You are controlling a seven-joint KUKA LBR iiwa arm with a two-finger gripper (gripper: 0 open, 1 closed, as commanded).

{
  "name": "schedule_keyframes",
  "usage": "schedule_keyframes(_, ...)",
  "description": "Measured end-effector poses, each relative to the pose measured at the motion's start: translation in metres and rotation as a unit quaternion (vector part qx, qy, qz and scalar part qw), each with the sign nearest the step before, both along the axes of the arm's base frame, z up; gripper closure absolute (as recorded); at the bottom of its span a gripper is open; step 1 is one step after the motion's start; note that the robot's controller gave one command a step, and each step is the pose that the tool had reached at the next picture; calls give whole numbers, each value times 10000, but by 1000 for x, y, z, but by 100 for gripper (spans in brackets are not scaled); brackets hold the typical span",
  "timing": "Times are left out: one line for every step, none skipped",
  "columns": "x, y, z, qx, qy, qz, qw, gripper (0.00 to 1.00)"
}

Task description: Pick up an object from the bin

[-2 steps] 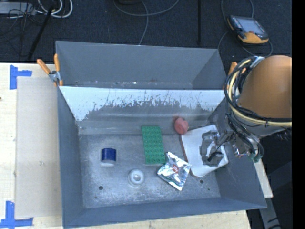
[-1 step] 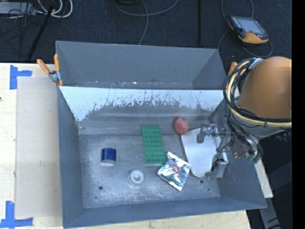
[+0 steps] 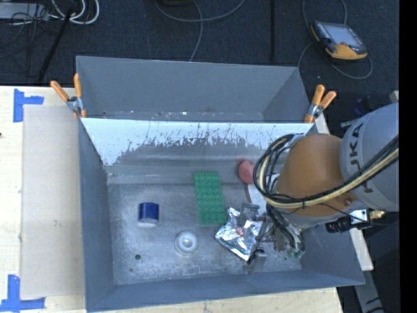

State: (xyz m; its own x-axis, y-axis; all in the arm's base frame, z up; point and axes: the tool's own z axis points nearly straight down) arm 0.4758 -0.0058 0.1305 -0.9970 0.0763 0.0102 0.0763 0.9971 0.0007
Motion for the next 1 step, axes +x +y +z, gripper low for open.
schedule_keyframes(33,5,-64,-4,-39,283,9996,0)
